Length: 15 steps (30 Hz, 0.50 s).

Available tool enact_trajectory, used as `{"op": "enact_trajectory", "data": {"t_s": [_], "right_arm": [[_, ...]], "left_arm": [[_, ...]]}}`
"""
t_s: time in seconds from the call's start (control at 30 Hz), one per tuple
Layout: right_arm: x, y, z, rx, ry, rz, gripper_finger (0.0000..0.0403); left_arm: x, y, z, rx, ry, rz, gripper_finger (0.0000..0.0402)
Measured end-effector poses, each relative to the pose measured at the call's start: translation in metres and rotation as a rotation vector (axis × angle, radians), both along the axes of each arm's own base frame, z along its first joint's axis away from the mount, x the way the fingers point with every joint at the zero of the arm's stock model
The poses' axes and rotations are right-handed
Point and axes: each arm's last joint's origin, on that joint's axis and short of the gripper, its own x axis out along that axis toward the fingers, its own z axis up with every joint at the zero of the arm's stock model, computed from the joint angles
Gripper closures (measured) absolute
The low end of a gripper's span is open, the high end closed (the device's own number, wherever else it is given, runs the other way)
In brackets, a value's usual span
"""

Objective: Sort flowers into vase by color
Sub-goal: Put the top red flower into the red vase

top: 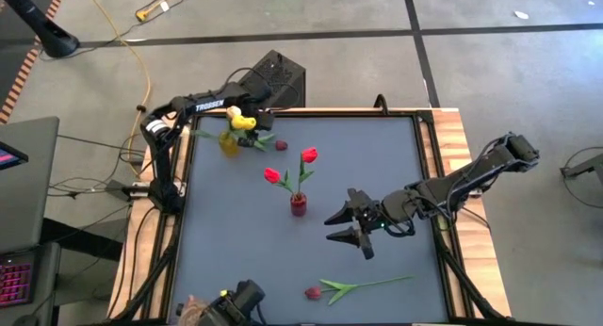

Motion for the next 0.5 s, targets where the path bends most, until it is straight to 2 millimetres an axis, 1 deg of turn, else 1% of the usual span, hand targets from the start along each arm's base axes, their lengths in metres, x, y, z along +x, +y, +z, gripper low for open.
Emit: {"op": "enact_trajectory", "data": {"t_s": [0.2,0.3,0.37,0.5], "right_arm": [[0.000,0.000,0.000,0.001,0.000,0.002,0.0171],[0.000,0.001,0.000,0.004,0.002,0.017,0.0171],[0.000,0.001,0.000,0.005,0.002,0.020,0.0171],[0.000,0.001,0.000,0.004,0.005,0.021,0.0171]], "left_arm": [[0.000,0.002,-0.002,0.045,0.042,-0.006,0.0210],[-0.002,0.001,-0.013,-0.023,0.070,-0.008,0.0210],[0.001,-0.001,-0.019,-0.064,0.066,-0.025,0.0210],[0.009,-0.006,-0.030,-0.072,0.093,-0.046,0.0210]]}}
